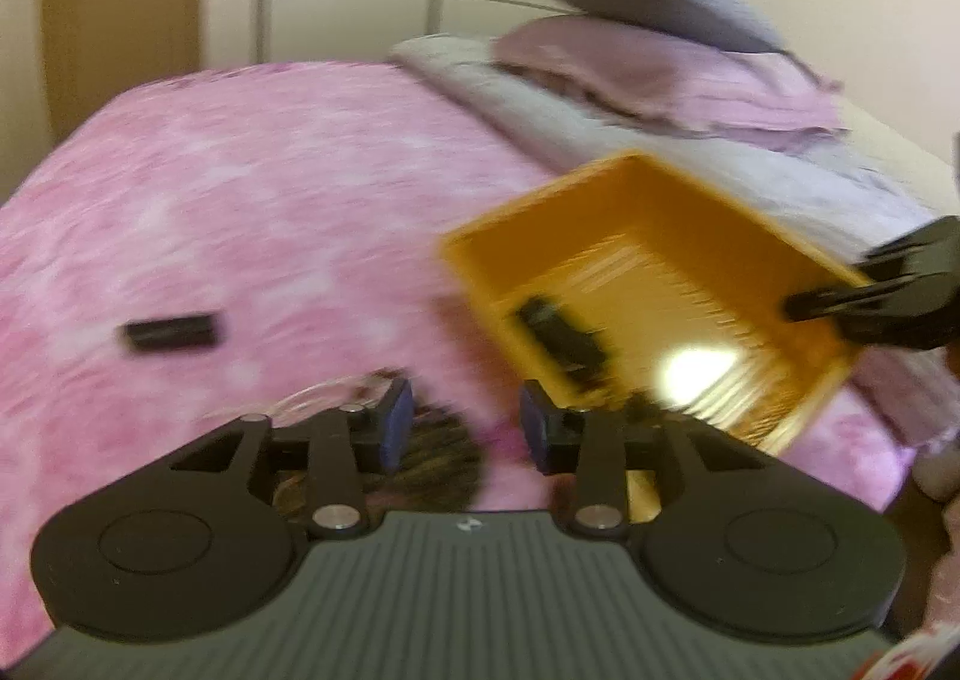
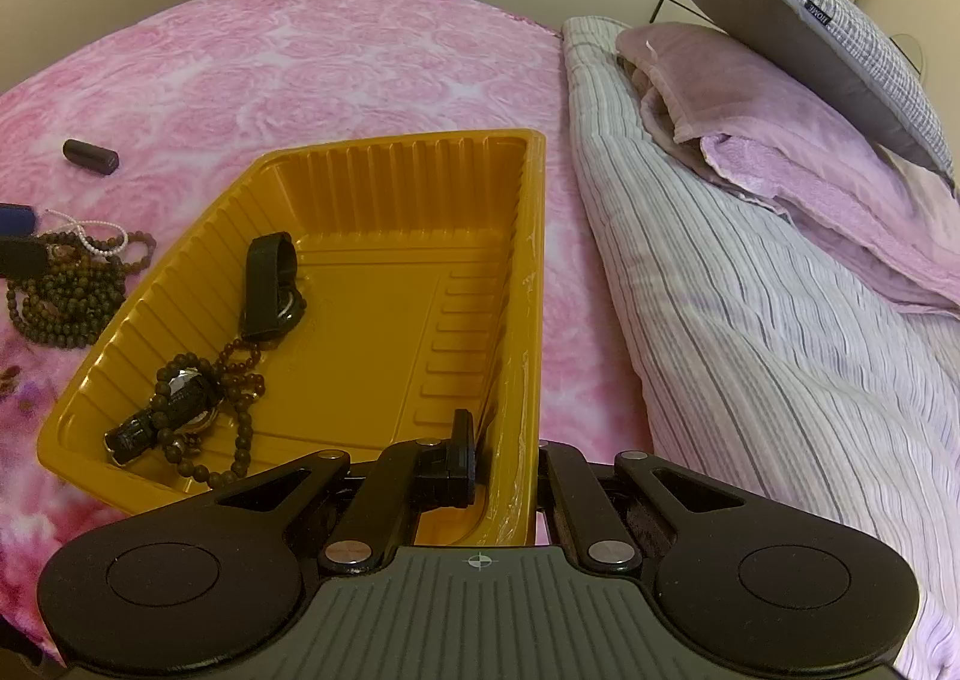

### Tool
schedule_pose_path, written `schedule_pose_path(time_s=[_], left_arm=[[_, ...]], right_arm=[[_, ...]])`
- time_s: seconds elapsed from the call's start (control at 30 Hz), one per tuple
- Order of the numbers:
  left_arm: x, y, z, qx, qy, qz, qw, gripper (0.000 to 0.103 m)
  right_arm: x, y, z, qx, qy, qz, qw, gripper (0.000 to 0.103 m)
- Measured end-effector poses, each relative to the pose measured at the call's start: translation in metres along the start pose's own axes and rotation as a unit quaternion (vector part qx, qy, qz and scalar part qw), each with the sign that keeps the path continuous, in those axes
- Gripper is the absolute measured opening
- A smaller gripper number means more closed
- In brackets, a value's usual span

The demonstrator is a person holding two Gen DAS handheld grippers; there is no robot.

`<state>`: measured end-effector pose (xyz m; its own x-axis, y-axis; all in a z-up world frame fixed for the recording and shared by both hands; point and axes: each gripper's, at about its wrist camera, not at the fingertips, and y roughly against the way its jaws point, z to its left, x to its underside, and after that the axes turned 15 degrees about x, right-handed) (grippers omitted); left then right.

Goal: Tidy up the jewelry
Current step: 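Grasp the long dark bead necklace with the left tool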

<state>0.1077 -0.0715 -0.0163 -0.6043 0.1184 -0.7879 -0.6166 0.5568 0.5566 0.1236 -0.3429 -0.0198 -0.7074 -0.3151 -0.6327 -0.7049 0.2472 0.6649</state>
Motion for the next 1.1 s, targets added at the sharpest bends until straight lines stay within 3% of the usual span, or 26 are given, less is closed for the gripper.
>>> schedule_pose_path(time_s=[0.3,0.47,0.77,1.1], left_arm=[[0.045,0.027,0.044,-0.096,0.015,0.024,0.9949,0.042],[0.054,0.026,0.052,-0.086,0.048,0.027,0.9947,0.04],[0.036,0.005,0.05,-0.069,0.051,0.019,0.9961,0.033],[0.036,-0.006,0.051,-0.069,0.04,0.04,0.996,0.006]], right_arm=[[0.0,0.0,-0.001,0.0,-0.001,0.001,1.0,0.004],[0.001,0.0,-0.002,0.001,-0.001,0.001,1.0,0.004],[0.001,0.0,-0.003,0.001,-0.001,0.002,1.0,0.004],[0.002,0.0,-0.002,0.001,-0.002,0.004,1.0,0.004]])
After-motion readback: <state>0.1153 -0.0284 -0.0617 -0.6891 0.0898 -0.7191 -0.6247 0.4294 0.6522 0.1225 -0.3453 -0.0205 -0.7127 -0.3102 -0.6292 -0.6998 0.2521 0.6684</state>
